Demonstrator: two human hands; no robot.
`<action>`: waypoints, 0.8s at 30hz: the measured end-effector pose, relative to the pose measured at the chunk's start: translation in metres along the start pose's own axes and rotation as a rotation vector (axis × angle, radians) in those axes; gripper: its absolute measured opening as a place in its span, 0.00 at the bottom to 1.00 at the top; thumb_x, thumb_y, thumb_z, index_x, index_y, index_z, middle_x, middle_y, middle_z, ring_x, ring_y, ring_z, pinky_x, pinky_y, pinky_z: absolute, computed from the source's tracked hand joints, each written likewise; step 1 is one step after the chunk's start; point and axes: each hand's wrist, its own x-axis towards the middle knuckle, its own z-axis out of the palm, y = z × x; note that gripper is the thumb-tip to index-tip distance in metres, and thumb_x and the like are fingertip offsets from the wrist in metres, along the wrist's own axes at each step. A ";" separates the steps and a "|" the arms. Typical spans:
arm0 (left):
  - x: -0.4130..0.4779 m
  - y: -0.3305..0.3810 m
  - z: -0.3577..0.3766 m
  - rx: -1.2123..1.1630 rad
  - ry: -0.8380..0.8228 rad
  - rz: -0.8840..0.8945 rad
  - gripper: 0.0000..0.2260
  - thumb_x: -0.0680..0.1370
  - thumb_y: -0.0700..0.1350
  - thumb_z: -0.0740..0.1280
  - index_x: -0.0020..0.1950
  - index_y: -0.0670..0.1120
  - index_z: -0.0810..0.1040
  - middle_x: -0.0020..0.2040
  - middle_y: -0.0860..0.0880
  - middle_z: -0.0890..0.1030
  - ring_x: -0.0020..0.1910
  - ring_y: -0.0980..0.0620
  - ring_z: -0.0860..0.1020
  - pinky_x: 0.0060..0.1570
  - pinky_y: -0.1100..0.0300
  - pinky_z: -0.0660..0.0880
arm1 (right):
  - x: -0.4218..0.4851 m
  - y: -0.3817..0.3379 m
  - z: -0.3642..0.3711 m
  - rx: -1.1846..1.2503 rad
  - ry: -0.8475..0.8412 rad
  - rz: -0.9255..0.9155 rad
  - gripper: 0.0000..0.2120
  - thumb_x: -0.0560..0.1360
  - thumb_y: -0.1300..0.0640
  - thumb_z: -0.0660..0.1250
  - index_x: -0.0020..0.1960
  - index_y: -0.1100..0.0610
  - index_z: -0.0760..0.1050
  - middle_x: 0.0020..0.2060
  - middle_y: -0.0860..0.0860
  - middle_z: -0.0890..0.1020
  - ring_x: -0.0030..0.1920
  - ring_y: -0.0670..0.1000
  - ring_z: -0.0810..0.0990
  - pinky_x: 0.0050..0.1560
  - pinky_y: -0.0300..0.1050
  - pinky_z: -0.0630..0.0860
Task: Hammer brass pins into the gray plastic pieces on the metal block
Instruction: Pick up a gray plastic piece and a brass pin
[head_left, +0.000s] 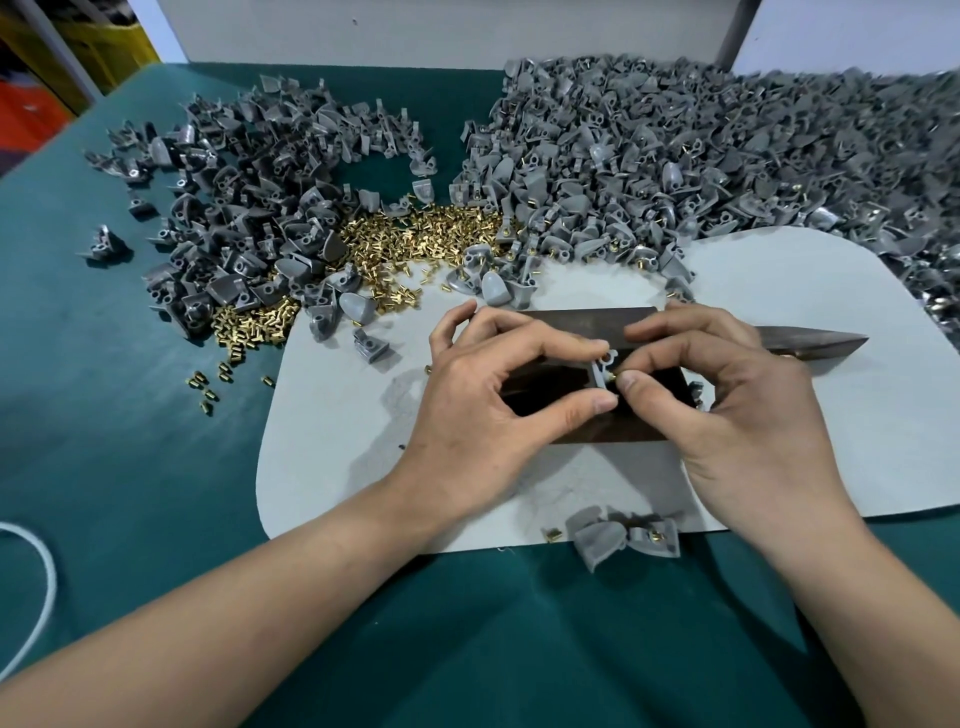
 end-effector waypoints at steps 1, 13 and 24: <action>0.000 0.000 0.000 0.001 0.000 0.003 0.12 0.68 0.50 0.75 0.51 0.56 0.81 0.45 0.72 0.75 0.54 0.70 0.70 0.65 0.37 0.62 | 0.000 0.000 0.000 0.000 -0.002 0.000 0.08 0.67 0.58 0.70 0.34 0.46 0.77 0.47 0.39 0.79 0.58 0.45 0.74 0.62 0.37 0.64; 0.001 -0.001 0.000 -0.001 -0.010 0.008 0.13 0.69 0.49 0.75 0.52 0.56 0.81 0.45 0.69 0.77 0.53 0.68 0.70 0.66 0.38 0.61 | 0.000 -0.001 -0.001 -0.244 0.038 -0.188 0.09 0.69 0.65 0.73 0.38 0.52 0.77 0.47 0.46 0.78 0.63 0.50 0.68 0.64 0.34 0.60; 0.002 -0.001 0.001 -0.008 -0.009 0.017 0.13 0.68 0.49 0.75 0.51 0.56 0.80 0.48 0.65 0.80 0.52 0.63 0.73 0.66 0.37 0.60 | 0.002 -0.002 -0.001 -0.269 0.028 -0.221 0.05 0.69 0.61 0.72 0.37 0.55 0.78 0.47 0.44 0.77 0.64 0.49 0.64 0.64 0.31 0.58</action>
